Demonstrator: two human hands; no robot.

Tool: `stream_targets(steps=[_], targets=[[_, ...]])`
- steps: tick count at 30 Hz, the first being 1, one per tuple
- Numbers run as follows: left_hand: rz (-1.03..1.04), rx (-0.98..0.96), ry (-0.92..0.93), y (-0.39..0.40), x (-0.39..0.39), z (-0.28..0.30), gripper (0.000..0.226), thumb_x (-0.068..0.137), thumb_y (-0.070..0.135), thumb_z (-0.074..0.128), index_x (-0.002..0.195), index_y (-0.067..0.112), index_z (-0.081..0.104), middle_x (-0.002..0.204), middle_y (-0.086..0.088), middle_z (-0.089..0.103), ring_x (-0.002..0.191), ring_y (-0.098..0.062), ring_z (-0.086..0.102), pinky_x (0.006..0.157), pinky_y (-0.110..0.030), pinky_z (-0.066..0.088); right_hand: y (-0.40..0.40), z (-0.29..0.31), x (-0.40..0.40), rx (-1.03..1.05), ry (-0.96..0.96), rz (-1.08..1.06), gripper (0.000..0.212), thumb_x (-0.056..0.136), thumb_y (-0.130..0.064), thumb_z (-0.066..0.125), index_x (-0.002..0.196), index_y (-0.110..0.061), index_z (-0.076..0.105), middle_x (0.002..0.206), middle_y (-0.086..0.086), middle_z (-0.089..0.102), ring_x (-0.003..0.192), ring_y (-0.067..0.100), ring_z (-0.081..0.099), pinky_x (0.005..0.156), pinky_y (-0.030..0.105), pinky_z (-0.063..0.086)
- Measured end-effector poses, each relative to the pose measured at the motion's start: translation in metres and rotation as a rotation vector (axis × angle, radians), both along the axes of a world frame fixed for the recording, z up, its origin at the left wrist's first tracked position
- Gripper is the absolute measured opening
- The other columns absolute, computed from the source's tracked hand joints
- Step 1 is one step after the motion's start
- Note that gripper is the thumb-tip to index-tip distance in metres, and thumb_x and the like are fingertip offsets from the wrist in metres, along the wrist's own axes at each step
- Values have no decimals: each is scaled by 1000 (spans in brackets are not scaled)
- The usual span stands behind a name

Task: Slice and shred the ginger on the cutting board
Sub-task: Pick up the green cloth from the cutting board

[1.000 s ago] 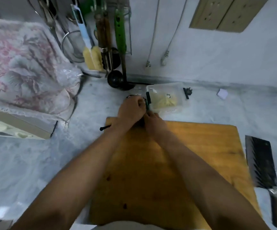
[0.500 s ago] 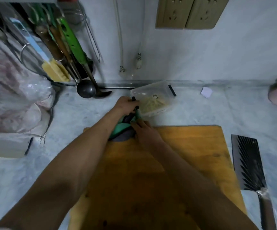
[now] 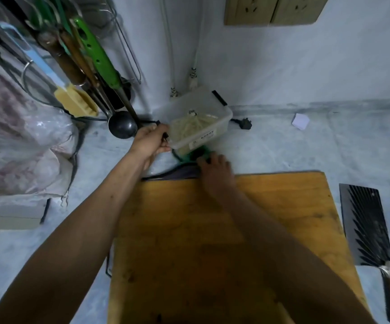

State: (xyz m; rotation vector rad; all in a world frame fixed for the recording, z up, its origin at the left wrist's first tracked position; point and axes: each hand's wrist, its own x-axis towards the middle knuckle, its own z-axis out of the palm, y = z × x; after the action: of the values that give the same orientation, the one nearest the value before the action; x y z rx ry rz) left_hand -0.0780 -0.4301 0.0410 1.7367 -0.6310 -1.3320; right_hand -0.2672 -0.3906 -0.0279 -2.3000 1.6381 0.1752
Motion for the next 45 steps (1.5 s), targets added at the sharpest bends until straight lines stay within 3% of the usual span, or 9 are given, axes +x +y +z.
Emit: stream_targets(steps=[5,11,18,24,30,32,35,40,45], targets=[[47,2,16,13,-7,-14,15,96,22,61,94,8,56,72,-6,60,54,-11,58,56,-21,56,-29,-9,-82,-65,-38,-493,44,103,-22,45,145,-12,39,146,25,34,126,44,38,104,51,34],[50,27,95,19,-47,-25,17,94,22,63,100,7,57,97,-17,61,88,-27,63,76,-30,61,-12,-5,-88,-6,-63,35,48,101,-17,47,149,-17,42,152,19,33,133,40,35,109,46,34],[4,-11,32,27,-101,-18,19,95,21,63,80,13,54,85,-12,60,76,-19,62,63,-22,58,-55,-9,-265,-107,-3,-639,43,99,-23,53,137,-6,45,141,29,38,119,49,42,96,52,42],[-23,20,17,27,-157,-19,22,95,23,64,78,13,54,75,-6,58,55,-10,60,58,-19,54,-40,-8,-255,-2,-99,-242,48,97,-11,50,145,-12,45,147,23,36,126,43,39,99,49,42],[2,78,45,37,-170,-21,17,95,22,63,99,6,58,91,-12,62,80,-22,66,58,-24,58,-42,0,-273,-7,36,-558,53,102,-19,47,152,-13,31,159,23,22,140,45,29,108,49,37],[-13,89,-2,38,-157,-18,20,96,22,62,103,3,58,99,-14,61,89,-26,65,60,-25,59,-36,2,-232,11,-41,-396,52,103,-16,43,153,-14,31,160,20,23,142,43,28,113,48,32],[-75,108,-153,37,-127,-13,19,98,26,60,100,7,57,94,-10,59,75,-20,62,62,-25,59,-40,4,-215,95,-202,-237,48,100,-11,47,148,-16,42,153,19,33,136,41,37,110,46,37],[-94,111,-320,30,-84,-19,15,99,23,60,91,13,53,87,-13,59,66,-21,54,53,-26,51,-39,30,-222,-89,-458,-374,42,92,-9,60,134,-10,55,133,23,48,119,41,48,99,47,47],[-58,72,-462,28,-76,-27,21,95,34,65,93,13,60,97,-14,67,77,-28,62,75,-36,55,-8,57,-203,-86,-693,-369,41,91,-9,63,131,-9,56,123,15,57,111,30,55,90,35,47]])
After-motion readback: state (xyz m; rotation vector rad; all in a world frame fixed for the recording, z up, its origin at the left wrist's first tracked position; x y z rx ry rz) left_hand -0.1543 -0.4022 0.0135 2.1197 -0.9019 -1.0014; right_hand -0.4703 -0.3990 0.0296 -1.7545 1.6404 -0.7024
